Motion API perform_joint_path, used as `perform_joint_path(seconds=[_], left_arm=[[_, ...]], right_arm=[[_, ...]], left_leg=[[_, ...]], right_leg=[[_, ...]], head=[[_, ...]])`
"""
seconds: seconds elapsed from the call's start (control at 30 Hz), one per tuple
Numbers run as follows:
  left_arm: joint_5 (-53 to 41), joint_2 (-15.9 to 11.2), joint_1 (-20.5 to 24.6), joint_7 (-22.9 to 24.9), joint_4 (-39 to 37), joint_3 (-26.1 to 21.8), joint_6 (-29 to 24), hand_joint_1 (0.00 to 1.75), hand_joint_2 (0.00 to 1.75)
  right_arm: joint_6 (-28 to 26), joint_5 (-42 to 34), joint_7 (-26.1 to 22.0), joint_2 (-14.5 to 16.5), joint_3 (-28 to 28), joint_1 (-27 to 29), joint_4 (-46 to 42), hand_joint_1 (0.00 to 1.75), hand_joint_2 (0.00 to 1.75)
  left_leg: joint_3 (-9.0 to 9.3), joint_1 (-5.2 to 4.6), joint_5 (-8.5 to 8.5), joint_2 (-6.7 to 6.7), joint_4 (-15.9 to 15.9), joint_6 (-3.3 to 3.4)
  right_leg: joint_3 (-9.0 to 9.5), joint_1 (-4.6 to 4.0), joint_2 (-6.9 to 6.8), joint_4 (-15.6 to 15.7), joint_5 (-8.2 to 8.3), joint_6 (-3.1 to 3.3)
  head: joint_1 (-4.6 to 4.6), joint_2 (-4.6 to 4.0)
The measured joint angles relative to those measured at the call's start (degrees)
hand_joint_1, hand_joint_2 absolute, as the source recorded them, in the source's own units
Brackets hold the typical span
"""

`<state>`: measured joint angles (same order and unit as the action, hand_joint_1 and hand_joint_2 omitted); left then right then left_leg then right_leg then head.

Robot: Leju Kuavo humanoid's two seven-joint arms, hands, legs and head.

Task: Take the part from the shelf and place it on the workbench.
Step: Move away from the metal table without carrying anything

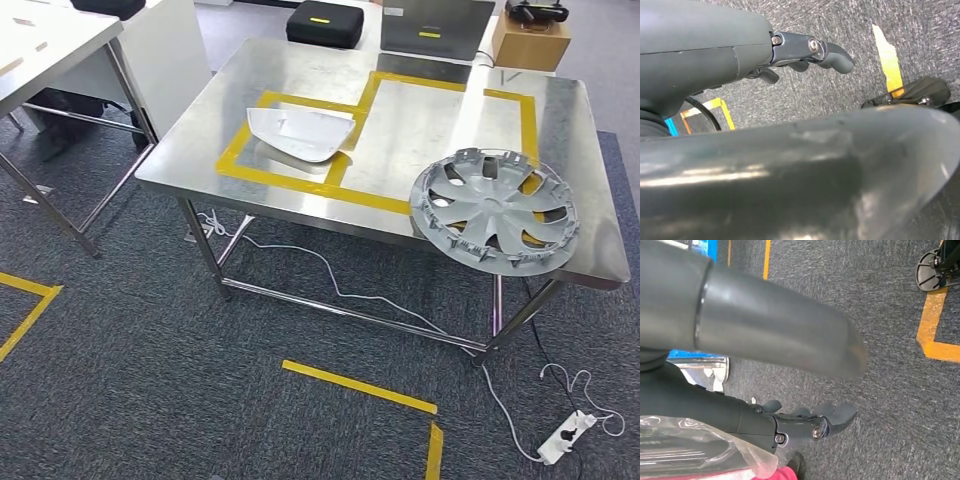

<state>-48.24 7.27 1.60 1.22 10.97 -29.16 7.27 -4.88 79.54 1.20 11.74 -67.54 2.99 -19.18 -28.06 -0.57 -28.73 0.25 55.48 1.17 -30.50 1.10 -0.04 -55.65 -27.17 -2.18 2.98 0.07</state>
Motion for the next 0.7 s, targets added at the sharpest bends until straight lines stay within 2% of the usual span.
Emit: perform_joint_path(seconds=[0.23, 0.3, 0.37, 0.4, 0.43, 0.5, 0.53, 0.57, 0.6, 0.63, 0.7], left_arm=[[0.0, -0.3, 0.0, 0.1, 0.0, -0.2, 0.2, 0.0, 0.0], [0.0, -0.3, 0.0, 0.2, 0.0, -0.2, 0.2, 0.0, 0.0], [0.1, -0.1, 0.1, 0.4, 0.0, -0.3, -0.3, 0.0, 0.0], [0.2, 0.2, 0.2, 0.6, 0.0, -0.3, -0.9, 0.0, 0.0], [0.2, 0.5, 0.3, 0.7, 0.0, -0.4, -1.4, 0.0, 0.0], [0.2, 1.3, 0.3, 1.0, 0.0, -0.6, -2.3, 0.0, 0.0], [0.2, 1.7, 0.3, 1.0, 0.0, -0.7, -2.5, 0.0, 0.0], [0.2, 2.0, 0.2, 1.0, 0.0, -0.8, -2.6, 0.0, 0.0], [0.2, 2.2, 0.2, 1.0, 0.0, -0.8, -2.7, 0.0, 0.0], [0.2, 2.4, 0.2, 1.0, 0.0, -0.9, -2.8, 0.0, 0.0], [0.2, 2.6, 0.3, 1.0, 0.0, -0.9, -2.9, 0.0, 0.0]], right_arm=[[0.0, 0.4, -0.2, -1.0, 0.0, -0.4, 1.8, 0.0, 0.0], [0.0, 0.6, -0.2, -1.1, 0.0, -0.5, 2.1, 0.0, 0.0], [0.0, 0.8, -0.3, -1.3, 0.0, -0.6, 2.4, 0.0, 0.0], [0.0, 1.0, -0.3, -1.4, 0.0, -0.6, 2.5, 0.0, 0.0], [-0.1, 1.0, -0.3, -1.6, 0.0, -0.7, 2.6, 0.0, 0.0], [-0.1, 1.1, -0.3, -1.9, -0.1, -0.8, 2.8, 0.0, 0.0], [-0.1, 1.1, -0.3, -1.9, -0.1, -0.8, 2.9, 0.0, 0.0], [-0.1, 1.1, -0.2, -2.0, -0.1, -0.8, 2.9, 0.0, 0.0], [-0.1, 1.1, -0.2, -2.0, -0.1, -0.8, 3.0, 0.0, 0.0], [-0.1, 1.1, -0.2, -2.1, -0.2, -0.8, 3.1, 0.0, 0.0], [-0.1, 1.1, -0.2, -2.3, -0.2, -1.1, 3.2, 0.0, 0.0]], left_leg=[[-0.04, -0.05, -0.03, 0.0, 0.1, 0.04], [-0.17, -0.22, 0.15, -0.05, 0.4, 0.5], [-0.24, -0.11, 1.08, 0.02, -0.3, 1.19], [-0.31, 0.05, 1.66, 0.11, -0.9, 1.46], [-0.53, 0.22, 2.21, 0.2, -1.4, 1.68], [-1.4, 0.28, 2.87, 0.3, -1.6, 1.81], [-1.96, 0.27, 3.11, 0.33, -1.4, 1.7], [-2.54, 0.29, 3.33, 0.37, -1.1, 1.51], [-3.14, 0.36, 3.51, 0.38, -0.8, 1.29], [-3.76, 0.49, 3.64, 0.38, -0.3, 1.07], [-5.09, 0.72, 3.74, 0.32, 1.2, 0.37]], right_leg=[[-0.02, 0.06, 0.0, 0.1, 0.08, -0.05], [-0.02, 0.23, -0.04, 0.3, 0.51, -0.49], [-0.29, 0.26, -0.07, 0.3, 0.56, -1.09], [-0.78, 0.19, -0.05, -0.4, -0.38, -1.22], [-1.68, 0.13, -0.01, -2.3, -2.09, -1.27], [-4.58, 0.13, 0.05, -9.6, -6.75, -1.42], [-5.88, 0.18, 0.06, -13.4, -8.47, -1.59], [-6.43, 0.27, 0.05, -15.6, -9.22, -1.77], [-5.85, 0.42, 0.02, -15.6, -8.87, -1.95], [-4.01, 0.65, 0.0, -13.0, -7.57, -2.16], [0.62, 1.01, 0.18, -5.2, -5.27, -2.65]], head=[[0.01, 0.0], [0.05, 0.0], [0.07, 0.0], [0.01, 0.0], [-0.09, 0.0], [-0.19, 0.0], [-0.18, 0.0], [-0.16, 0.0], [-0.16, 0.0], [-0.16, 0.0], [-0.19, 0.0]])
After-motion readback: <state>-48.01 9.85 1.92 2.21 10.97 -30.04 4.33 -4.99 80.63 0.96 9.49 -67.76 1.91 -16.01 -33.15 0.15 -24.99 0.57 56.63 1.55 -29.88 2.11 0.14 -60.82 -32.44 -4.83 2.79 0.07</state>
